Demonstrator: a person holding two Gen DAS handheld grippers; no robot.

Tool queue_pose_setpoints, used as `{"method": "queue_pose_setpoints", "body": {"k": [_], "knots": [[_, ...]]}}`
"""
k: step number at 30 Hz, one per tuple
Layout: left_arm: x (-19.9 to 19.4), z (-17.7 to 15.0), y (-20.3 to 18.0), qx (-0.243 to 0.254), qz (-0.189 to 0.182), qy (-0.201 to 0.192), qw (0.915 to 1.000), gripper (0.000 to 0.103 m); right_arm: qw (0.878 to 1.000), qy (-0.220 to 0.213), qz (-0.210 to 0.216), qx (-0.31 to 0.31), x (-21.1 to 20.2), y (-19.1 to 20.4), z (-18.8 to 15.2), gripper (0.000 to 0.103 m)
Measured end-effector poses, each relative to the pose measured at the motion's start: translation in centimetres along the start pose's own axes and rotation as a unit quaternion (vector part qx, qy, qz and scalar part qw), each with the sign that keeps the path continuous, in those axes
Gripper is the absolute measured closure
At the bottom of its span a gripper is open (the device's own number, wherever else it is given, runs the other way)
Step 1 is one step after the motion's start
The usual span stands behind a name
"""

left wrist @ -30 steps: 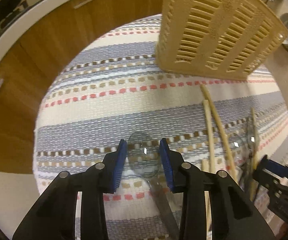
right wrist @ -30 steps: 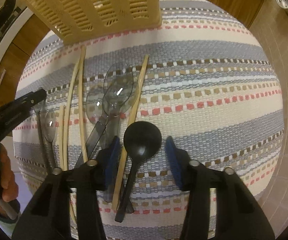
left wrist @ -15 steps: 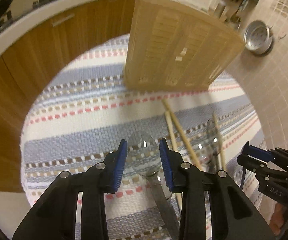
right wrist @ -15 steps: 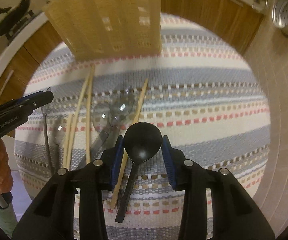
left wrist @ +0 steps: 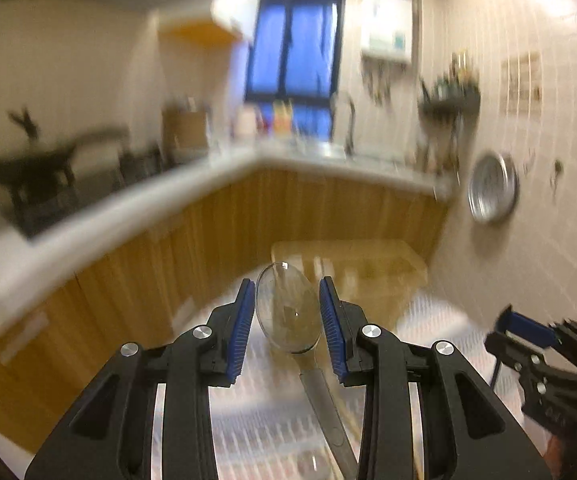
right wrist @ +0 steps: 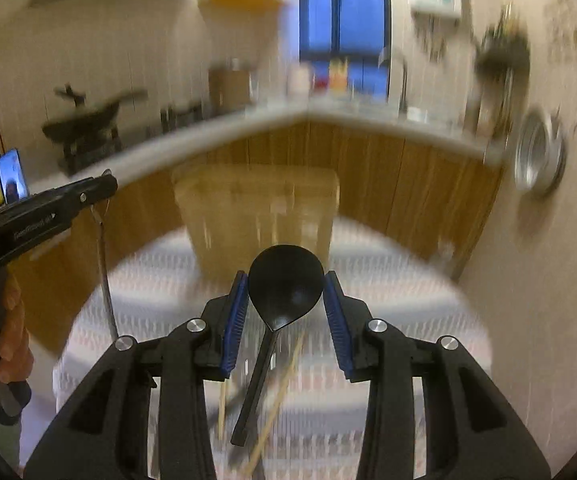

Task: Organize utensils
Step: 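Lower the ladle into the beige basket with the right tool while the left tool drops its spoon in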

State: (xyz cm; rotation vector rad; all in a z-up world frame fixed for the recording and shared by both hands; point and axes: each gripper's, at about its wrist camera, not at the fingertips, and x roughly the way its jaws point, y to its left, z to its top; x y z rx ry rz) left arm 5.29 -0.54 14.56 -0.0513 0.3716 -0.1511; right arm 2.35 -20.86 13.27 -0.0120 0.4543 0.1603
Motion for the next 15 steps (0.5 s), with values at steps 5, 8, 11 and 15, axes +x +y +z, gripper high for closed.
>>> {"method": "queue_pose_setpoints", "body": {"k": [5, 8, 11, 15], "knots": [[-0.6, 4.3, -1.3, 0.004, 0.039, -0.103, 0.9939, 0.072, 0.994, -0.099, -0.028, 0.029, 0.4, -1.1, 4.6, 0.068], [0.5, 5.9, -1.6, -0.008, 0.045, -0.143, 0.9886, 0.071, 0.987, -0.144, -0.044, 0.062, 2.0, -2.5, 6.7, 0.068], [2.4, 6.6, -1.8, -0.018, 0.049, -0.172, 0.9838, 0.071, 0.979, -0.175, -0.07, 0.079, 4.2, -3.6, 8.2, 0.068], [5.3, 5.9, -2.1, -0.018, 0.065, -0.186, 0.9803, 0.071, 0.975, -0.186, -0.095, 0.075, 8.0, -4.2, 8.9, 0.068]]}}
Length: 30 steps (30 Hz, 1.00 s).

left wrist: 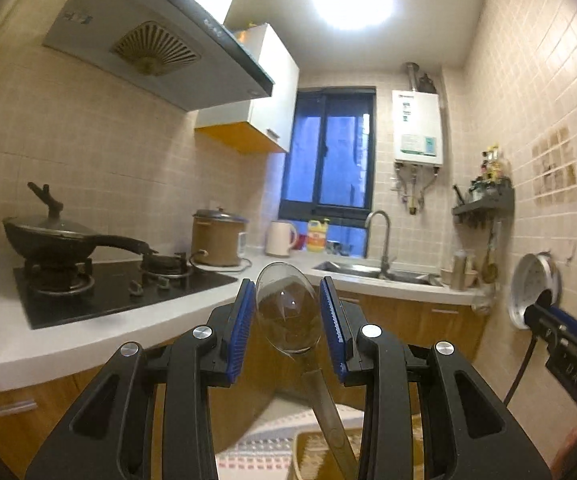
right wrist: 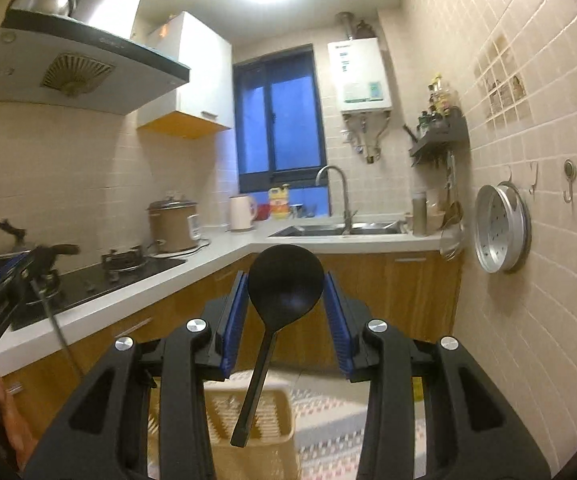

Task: Organize utensils
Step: 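Lower the ladle into the beige basket with the right tool while the left tool drops its spoon in, then grasp a clear plastic spoon with the left tool while the right tool grasps another clear spoon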

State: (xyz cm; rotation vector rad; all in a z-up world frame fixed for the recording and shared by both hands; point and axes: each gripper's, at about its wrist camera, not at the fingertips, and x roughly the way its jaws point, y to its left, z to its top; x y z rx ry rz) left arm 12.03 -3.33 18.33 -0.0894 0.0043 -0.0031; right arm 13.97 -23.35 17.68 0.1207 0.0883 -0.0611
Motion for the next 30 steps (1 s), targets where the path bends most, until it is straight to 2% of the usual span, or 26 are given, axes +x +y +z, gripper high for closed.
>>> {"method": "queue_pose_setpoints", "body": {"k": [5, 10, 14, 16, 17, 18, 26, 30], "knots": [[2.9, -3.4, -0.9, 0.028, 0.021, 0.019, 0.9992, 0.071, 1.0, 0.021, -0.005, -0.019, 4.0, 0.8, -3.1, 0.068], [4.9, -6.0, -0.4, 0.025, 0.028, 0.048, 0.9981, 0.071, 0.999, 0.038, -0.005, -0.019, 5.7, 0.8, -6.1, 0.068], [5.8, -7.6, -0.1, 0.03, 0.019, 0.078, 0.9963, 0.07, 0.998, 0.062, -0.004, -0.028, 6.4, 0.9, -7.6, 0.067], [5.7, -7.9, -0.1, 0.035, 0.019, 0.083, 0.9958, 0.068, 0.997, 0.064, 0.003, -0.036, 5.9, 1.1, -7.9, 0.06], [5.5, -8.1, -0.1, 0.039, 0.02, 0.087, 0.9952, 0.066, 0.997, 0.064, 0.007, -0.036, 5.5, 1.2, -7.9, 0.05], [5.3, -8.2, 0.0, 0.04, 0.02, 0.089, 0.995, 0.06, 0.997, 0.061, 0.005, -0.037, 5.1, 1.2, -7.9, 0.048], [0.8, -6.6, 1.8, 0.02, -0.004, 0.1, 0.9948, 0.053, 0.997, 0.073, 0.004, -0.022, -0.5, -0.7, -7.3, 0.047], [-1.9, -6.3, 3.1, 0.004, -0.019, 0.133, 0.9909, 0.053, 0.995, 0.104, 0.005, -0.006, -3.5, -2.4, -7.5, 0.047]]}}
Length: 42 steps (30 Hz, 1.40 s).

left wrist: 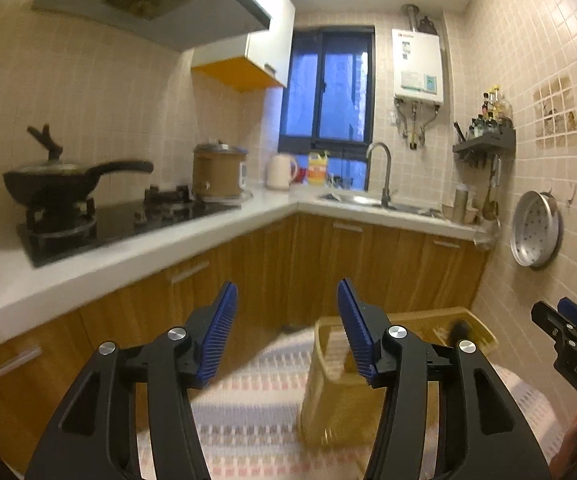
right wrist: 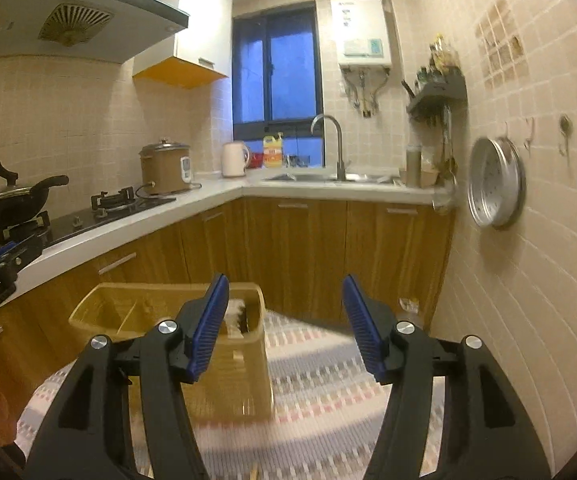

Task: Organize utensils
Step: 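Grasp a clear plastic spoon with the left tool while the right tool grasps another clear spoon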

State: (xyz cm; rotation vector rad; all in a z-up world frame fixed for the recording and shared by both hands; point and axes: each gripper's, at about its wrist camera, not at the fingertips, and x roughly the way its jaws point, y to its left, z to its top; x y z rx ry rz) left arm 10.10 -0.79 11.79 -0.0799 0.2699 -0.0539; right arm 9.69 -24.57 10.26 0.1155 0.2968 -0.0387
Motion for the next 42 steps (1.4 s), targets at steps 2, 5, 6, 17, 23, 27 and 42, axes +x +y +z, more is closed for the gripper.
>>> {"method": "queue_pose_setpoints", "body": {"k": [2, 5, 6, 17, 23, 27, 42], "knots": [[-0.8, -0.6, 0.7, -0.011, -0.013, 0.033, 0.9993, 0.053, 0.999, 0.036, 0.007, 0.003, -1.0, -0.5, -0.7, 0.047], [-1.3, -2.1, 1.8, -0.03, -0.051, 0.099, 0.9934, 0.053, 0.995, 0.099, 0.02, 0.012, -1.6, -1.1, -1.9, 0.047], [-1.2, -2.9, 2.1, -0.03, -0.064, 0.133, 0.9886, 0.053, 0.993, 0.116, 0.027, 0.017, -1.6, -1.3, -2.3, 0.047], [1.6, -14.1, 2.0, 0.029, -0.101, 0.386, 0.9166, 0.051, 0.948, 0.31, 0.053, 0.048, 0.3, -1.8, -9.7, 0.047], [0.6, -16.0, 1.0, 0.071, -0.101, 0.387, 0.9137, 0.052, 0.94, 0.332, 0.055, 0.051, 0.2, -1.3, -10.9, 0.047], [0.5, -16.6, -0.7, 0.104, -0.085, 0.381, 0.9148, 0.051, 0.94, 0.335, 0.051, 0.042, 0.1, -0.7, -10.8, 0.047], [1.9, -15.3, 3.5, 0.1, -0.059, 0.373, 0.9203, 0.082, 0.892, 0.424, 0.132, 0.081, 5.2, 1.6, -10.7, 0.052]]}}
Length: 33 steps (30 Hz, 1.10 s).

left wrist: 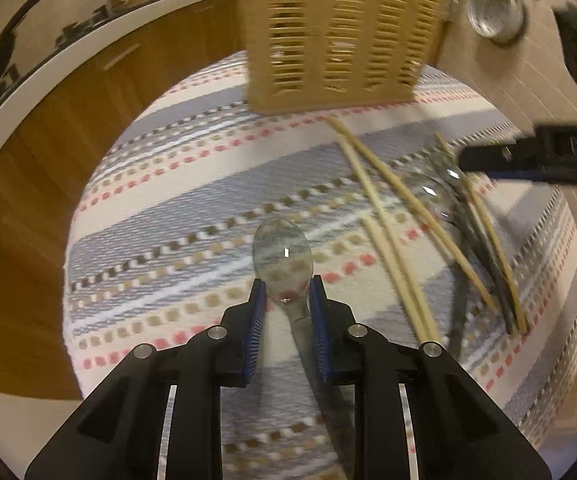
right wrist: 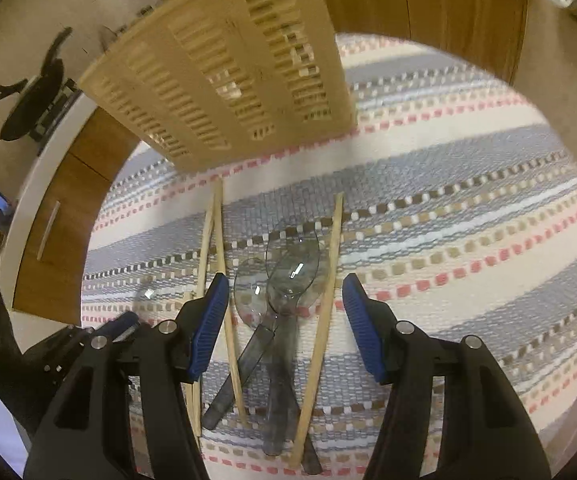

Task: Organize utensils
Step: 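Grasp a clear plastic spoon with the left tool while the right tool grasps another clear spoon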

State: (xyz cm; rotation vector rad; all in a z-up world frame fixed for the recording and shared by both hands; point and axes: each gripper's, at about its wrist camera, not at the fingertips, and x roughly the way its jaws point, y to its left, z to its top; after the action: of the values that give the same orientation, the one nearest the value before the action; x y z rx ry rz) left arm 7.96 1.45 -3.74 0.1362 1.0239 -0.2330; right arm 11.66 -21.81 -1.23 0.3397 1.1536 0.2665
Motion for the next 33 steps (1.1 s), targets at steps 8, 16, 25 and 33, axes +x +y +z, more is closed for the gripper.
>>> {"method": "queue_pose_setpoints", "body": {"k": [8, 16, 25, 33], "knots": [[0.7, 0.5, 1.4, -0.012, -0.021, 0.001, 0.9997, 0.081, 0.998, 0.041, 0.007, 0.042, 1.2, -1.1, -0.7, 0.065], [0.5, 0.5, 0.6, -0.008, -0.024, -0.009, 0.9996, 0.08, 0.998, 0.037, -0.042, 0.028, 2.9, 1.8, 0.4, 0.065], [0.5, 0.1, 0.8, -0.009, -0.031, -0.014, 0.9994, 0.08, 0.995, 0.02, -0.09, -0.024, 3.1, 4.4, 0.1, 0.074], [0.4, 0.3, 2.4, -0.029, -0.086, 0.0, 0.9959, 0.078, 0.998, 0.005, -0.063, -0.014, 0.6, 1.6, -1.0, 0.074]]}}
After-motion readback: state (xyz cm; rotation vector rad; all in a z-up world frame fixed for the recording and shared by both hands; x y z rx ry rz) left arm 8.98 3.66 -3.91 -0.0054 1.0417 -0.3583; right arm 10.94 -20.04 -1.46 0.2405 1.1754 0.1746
